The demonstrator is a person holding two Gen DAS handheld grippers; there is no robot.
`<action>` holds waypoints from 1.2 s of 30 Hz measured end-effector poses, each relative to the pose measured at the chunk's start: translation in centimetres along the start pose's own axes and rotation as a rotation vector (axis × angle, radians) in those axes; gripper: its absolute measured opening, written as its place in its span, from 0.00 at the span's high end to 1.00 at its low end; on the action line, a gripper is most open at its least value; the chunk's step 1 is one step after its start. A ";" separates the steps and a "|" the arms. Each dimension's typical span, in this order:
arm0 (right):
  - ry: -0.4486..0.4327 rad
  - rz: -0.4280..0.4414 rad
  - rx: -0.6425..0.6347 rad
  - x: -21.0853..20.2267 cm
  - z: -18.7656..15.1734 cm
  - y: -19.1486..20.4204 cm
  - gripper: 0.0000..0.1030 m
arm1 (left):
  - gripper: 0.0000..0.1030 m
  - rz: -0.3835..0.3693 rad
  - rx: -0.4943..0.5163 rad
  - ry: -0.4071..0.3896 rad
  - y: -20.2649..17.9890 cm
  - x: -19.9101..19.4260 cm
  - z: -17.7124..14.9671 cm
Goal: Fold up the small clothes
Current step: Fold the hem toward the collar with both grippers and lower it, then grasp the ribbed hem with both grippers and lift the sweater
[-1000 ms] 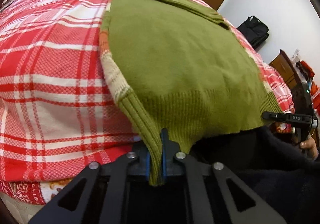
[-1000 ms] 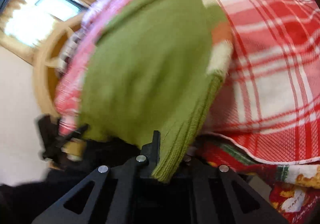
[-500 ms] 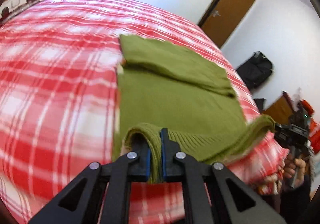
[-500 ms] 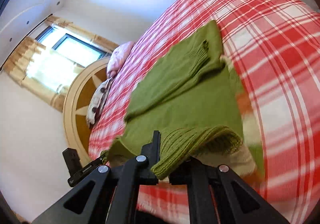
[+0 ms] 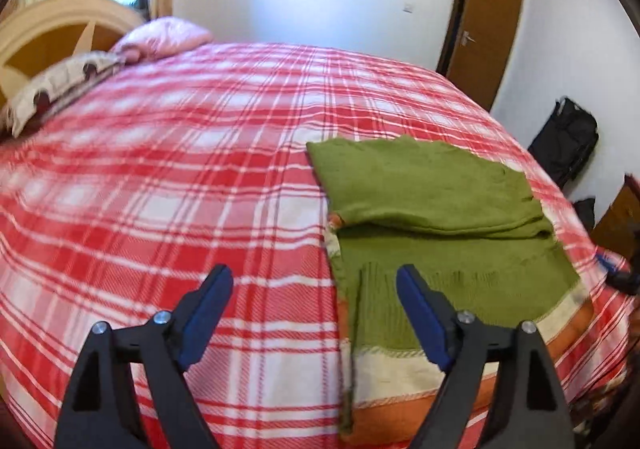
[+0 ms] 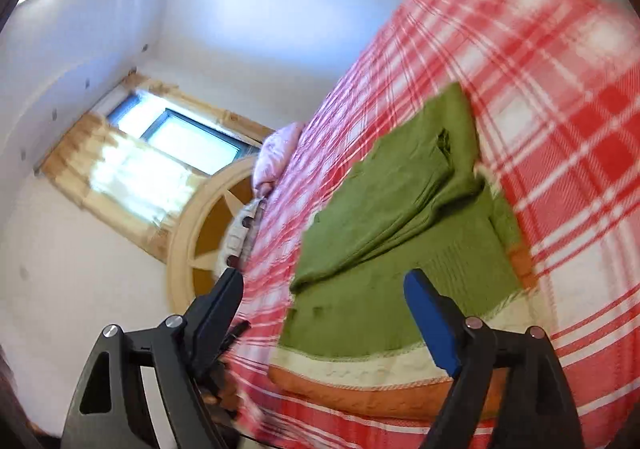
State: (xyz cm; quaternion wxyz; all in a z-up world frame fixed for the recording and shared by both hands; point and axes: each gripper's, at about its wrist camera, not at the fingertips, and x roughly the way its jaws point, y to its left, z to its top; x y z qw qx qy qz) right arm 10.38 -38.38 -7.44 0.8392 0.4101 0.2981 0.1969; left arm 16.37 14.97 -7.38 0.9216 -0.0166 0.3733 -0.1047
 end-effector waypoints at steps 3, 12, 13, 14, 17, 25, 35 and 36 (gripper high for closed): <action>-0.017 -0.289 -0.266 -0.2 -0.7 2.9 0.19 | 0.16 -0.002 0.081 -0.003 -1.4 0.8 0.1; 0.097 -0.633 -0.590 4.3 -3.5 2.5 0.33 | 0.16 -0.043 0.197 0.073 -6.1 5.3 -0.9; 0.106 -0.633 -0.594 4.7 -3.5 2.0 0.33 | 0.16 -0.043 0.199 0.083 -6.3 5.5 -1.1; 0.116 -0.638 -0.594 5.6 -3.4 1.6 0.34 | 0.16 -0.043 0.202 0.090 -6.5 5.6 -1.4; 0.130 -0.662 -0.584 7.7 -2.5 0.1 0.34 | 0.16 -0.050 0.205 0.098 -6.7 5.4 -1.6; 0.226 -0.692 -0.657 10.5 -3.9 -0.7 0.63 | 0.16 -0.062 0.154 0.105 -5.1 4.9 -1.5; 0.202 -0.694 -0.638 9.2 -4.7 -0.3 0.84 | 0.56 -0.159 0.130 0.135 -5.4 6.5 -1.3; 0.201 -0.697 -0.638 9.3 -4.8 -0.3 0.84 | 0.63 -0.166 0.113 0.143 -5.2 6.6 -1.3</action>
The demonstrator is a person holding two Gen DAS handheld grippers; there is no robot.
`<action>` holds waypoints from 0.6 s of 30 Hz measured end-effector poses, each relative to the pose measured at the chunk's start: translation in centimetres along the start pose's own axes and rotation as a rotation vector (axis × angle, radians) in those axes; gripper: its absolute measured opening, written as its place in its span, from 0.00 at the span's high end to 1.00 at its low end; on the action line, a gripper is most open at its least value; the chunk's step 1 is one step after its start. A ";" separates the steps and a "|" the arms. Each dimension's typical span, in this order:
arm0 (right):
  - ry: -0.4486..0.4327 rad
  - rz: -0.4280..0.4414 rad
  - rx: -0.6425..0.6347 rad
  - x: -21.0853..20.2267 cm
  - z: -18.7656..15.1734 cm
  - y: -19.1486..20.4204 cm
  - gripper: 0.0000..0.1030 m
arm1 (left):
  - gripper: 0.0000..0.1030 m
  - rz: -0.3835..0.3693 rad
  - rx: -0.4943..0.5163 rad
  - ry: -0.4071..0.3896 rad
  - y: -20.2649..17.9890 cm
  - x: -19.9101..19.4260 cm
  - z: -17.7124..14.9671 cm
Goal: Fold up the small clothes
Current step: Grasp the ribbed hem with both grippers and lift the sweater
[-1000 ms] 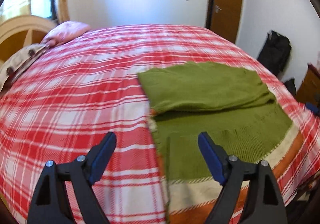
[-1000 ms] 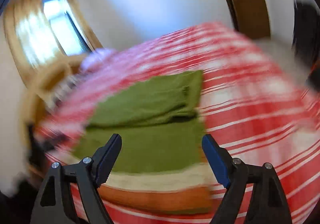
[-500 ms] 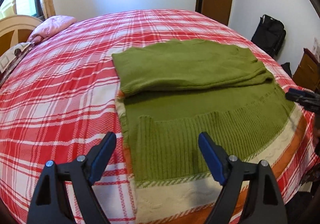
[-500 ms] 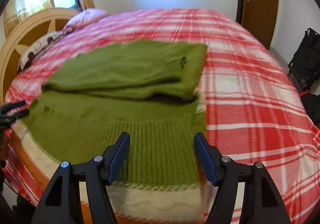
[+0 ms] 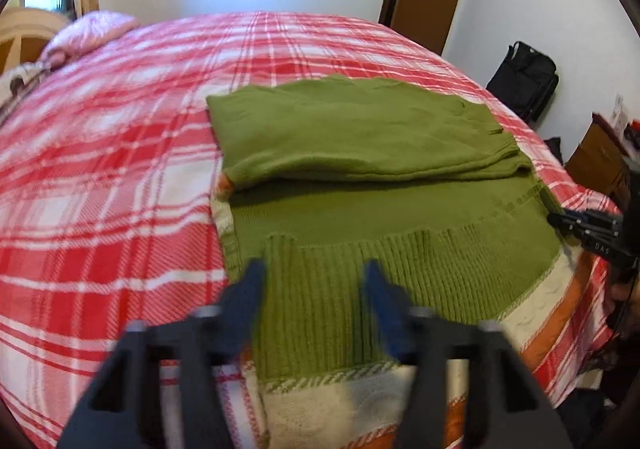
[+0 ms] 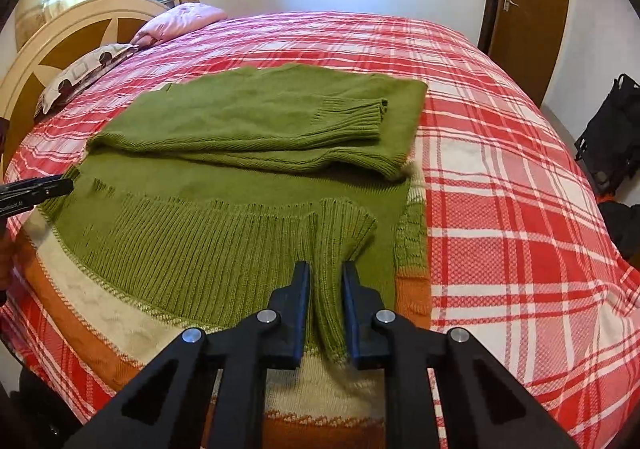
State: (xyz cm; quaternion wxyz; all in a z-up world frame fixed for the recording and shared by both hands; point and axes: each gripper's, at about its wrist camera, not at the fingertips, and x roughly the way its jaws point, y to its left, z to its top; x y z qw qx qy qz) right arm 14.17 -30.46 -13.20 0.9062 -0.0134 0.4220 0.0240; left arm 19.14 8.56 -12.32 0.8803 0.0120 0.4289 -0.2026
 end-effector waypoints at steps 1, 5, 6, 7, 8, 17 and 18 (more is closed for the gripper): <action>0.000 -0.004 -0.001 0.1 -0.1 0.1 0.84 | 0.68 0.000 -0.016 0.000 0.3 0.1 -0.1; 0.002 -0.004 0.007 0.3 0.0 0.1 0.84 | 0.69 -0.008 -0.025 -0.009 0.6 -0.4 -0.6; 0.002 0.002 0.014 0.4 0.0 0.0 0.84 | 0.69 -0.002 -0.011 -0.005 0.3 -0.4 -0.6; 0.003 0.009 0.023 0.4 0.0 -0.2 0.84 | 0.67 0.013 -0.002 0.002 0.2 -0.3 -0.6; 0.003 0.016 0.032 0.4 0.0 -0.4 0.84 | 0.61 0.022 -0.001 0.016 0.2 0.0 -0.7; 0.027 0.024 0.065 0.5 0.3 -0.5 0.85 | 0.88 0.039 -0.003 0.020 -0.8 0.6 -0.7; 0.027 0.019 0.057 0.4 0.3 -0.4 0.89 | 0.88 0.042 0.002 0.020 -1.0 0.6 -0.7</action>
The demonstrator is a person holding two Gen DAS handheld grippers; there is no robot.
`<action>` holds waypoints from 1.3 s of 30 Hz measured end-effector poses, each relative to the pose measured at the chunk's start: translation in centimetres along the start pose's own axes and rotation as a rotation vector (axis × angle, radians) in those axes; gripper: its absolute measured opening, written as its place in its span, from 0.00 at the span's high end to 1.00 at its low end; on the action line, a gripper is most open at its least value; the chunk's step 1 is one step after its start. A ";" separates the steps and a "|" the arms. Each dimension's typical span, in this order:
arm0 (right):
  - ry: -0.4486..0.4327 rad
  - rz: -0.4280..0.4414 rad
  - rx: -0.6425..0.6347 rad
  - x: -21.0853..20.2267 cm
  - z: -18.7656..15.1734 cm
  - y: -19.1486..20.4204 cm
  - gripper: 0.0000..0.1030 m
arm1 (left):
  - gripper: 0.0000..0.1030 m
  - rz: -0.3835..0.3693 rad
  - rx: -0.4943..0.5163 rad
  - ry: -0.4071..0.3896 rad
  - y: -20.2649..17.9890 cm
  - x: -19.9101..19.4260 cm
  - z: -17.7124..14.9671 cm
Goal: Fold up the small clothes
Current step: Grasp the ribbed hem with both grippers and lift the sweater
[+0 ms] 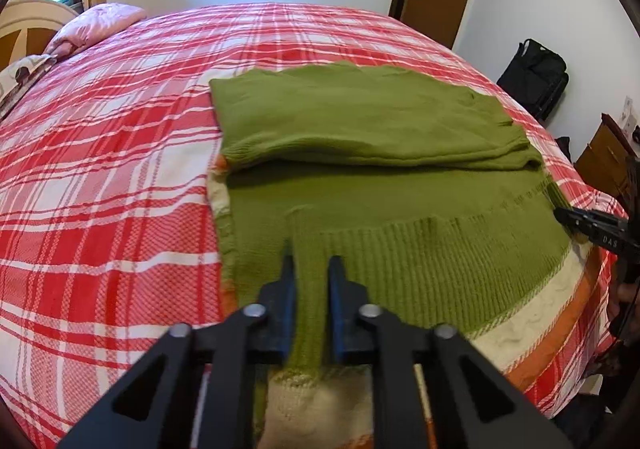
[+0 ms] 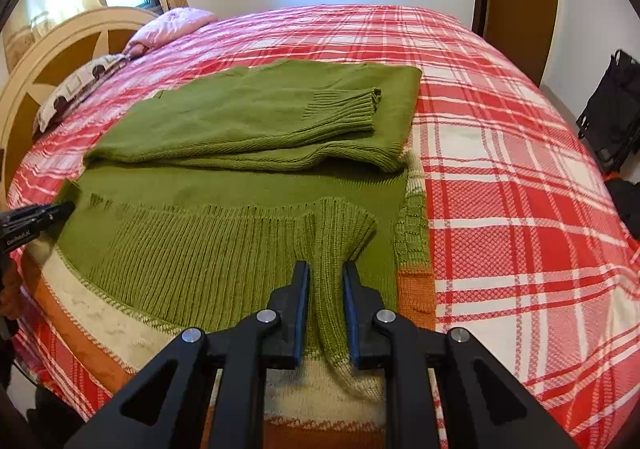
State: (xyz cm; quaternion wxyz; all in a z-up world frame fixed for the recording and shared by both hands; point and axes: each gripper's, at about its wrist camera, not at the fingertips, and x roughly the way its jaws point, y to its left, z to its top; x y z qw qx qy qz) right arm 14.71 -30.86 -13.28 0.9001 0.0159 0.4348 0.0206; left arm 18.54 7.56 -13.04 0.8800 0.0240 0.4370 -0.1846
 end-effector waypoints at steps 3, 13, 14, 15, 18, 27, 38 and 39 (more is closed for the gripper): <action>-0.046 -0.013 -0.034 -1.7 0.1 1.0 0.90 | 0.91 0.030 0.019 -0.005 -0.7 -0.5 -0.2; -0.248 -0.015 -0.079 -7.8 5.5 2.8 0.90 | 0.92 0.039 -0.023 -0.136 -0.4 -4.9 3.3; -0.268 -0.030 -0.094 -8.0 6.6 3.0 0.90 | 0.92 0.044 -0.029 -0.147 -0.3 -5.0 3.9; -0.277 -0.036 -0.100 -8.0 7.1 3.1 0.90 | 0.92 0.048 -0.033 -0.159 -0.2 -5.1 4.5; -0.308 -0.060 -0.116 -7.7 9.8 3.0 0.90 | 0.92 0.073 -0.056 -0.195 0.3 -5.1 7.0; -0.358 -0.190 -0.119 -1.1 17.3 1.7 0.91 | 0.92 0.133 -0.135 -0.255 1.9 -1.2 15.1; -0.144 -0.312 0.004 12.9 18.1 -3.0 0.90 | 0.89 0.302 -0.197 -0.078 4.4 12.8 16.5; -0.143 -0.305 0.012 12.8 17.9 -3.2 0.90 | 0.86 0.308 -0.204 -0.054 4.5 13.4 16.4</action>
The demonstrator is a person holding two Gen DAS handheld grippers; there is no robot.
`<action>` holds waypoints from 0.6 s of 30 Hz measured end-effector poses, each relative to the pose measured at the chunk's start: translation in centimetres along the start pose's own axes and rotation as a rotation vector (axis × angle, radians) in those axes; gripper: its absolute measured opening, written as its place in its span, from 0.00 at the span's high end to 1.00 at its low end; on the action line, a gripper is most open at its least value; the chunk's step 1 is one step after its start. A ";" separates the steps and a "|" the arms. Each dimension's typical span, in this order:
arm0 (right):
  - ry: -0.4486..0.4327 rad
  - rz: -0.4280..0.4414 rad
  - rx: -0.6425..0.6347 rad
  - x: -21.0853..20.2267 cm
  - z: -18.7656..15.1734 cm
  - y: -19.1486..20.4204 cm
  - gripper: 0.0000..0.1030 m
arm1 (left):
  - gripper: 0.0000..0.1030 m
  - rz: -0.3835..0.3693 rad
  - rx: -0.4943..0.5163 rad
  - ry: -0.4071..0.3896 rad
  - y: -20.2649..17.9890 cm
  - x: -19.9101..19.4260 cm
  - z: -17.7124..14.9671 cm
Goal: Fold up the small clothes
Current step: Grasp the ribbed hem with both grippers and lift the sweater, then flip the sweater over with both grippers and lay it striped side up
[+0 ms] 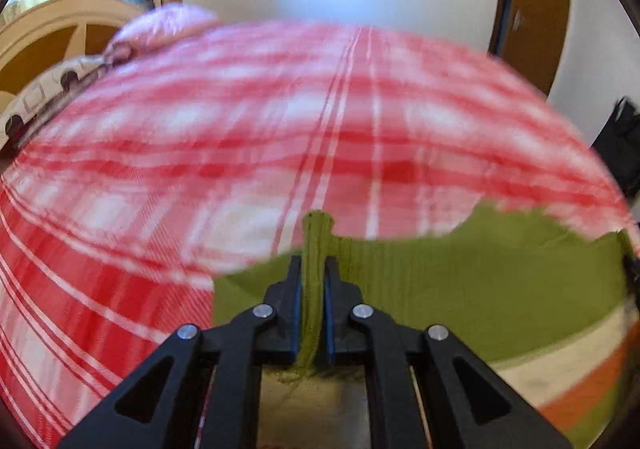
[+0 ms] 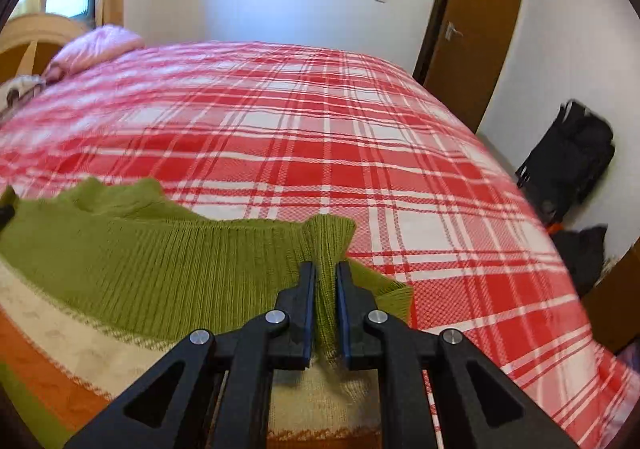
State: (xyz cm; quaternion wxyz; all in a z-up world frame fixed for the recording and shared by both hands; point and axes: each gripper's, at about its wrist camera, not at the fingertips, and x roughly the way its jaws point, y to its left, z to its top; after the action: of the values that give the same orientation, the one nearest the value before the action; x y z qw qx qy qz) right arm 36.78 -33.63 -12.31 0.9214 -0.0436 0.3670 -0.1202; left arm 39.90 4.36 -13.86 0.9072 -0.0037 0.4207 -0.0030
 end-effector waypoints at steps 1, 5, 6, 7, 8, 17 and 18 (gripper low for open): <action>0.001 0.003 0.000 0.1 0.0 0.0 0.90 | 0.82 0.008 -0.006 -0.012 0.0 -0.4 0.1; 0.029 -0.014 -0.032 0.7 0.1 0.6 0.90 | 0.54 0.053 -0.021 -0.001 0.0 -0.2 0.1; 0.033 -0.023 -0.039 0.8 0.0 0.9 0.90 | 0.53 0.054 -0.024 0.000 0.0 -0.1 0.1; 0.031 -0.032 -0.047 0.8 0.0 1.1 0.90 | 0.51 0.059 -0.026 0.003 0.1 -0.1 0.1; 0.031 -0.043 -0.056 0.8 0.0 1.3 0.89 | 0.49 0.064 -0.027 0.003 0.0 -0.1 0.0; -0.104 -0.038 0.131 -5.7 0.0 -2.2 0.87 | 0.40 0.116 0.005 0.025 -0.5 -0.5 0.3; -0.126 -0.010 0.161 -7.6 -0.5 -2.7 0.87 | 0.40 0.114 0.019 0.034 -0.5 -0.9 0.3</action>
State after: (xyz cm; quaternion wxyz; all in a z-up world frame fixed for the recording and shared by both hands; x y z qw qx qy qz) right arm 30.61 -34.27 -7.19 0.9425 0.0212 0.2973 -0.1511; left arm 39.51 3.84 -12.95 0.8987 0.0289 0.4354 0.0446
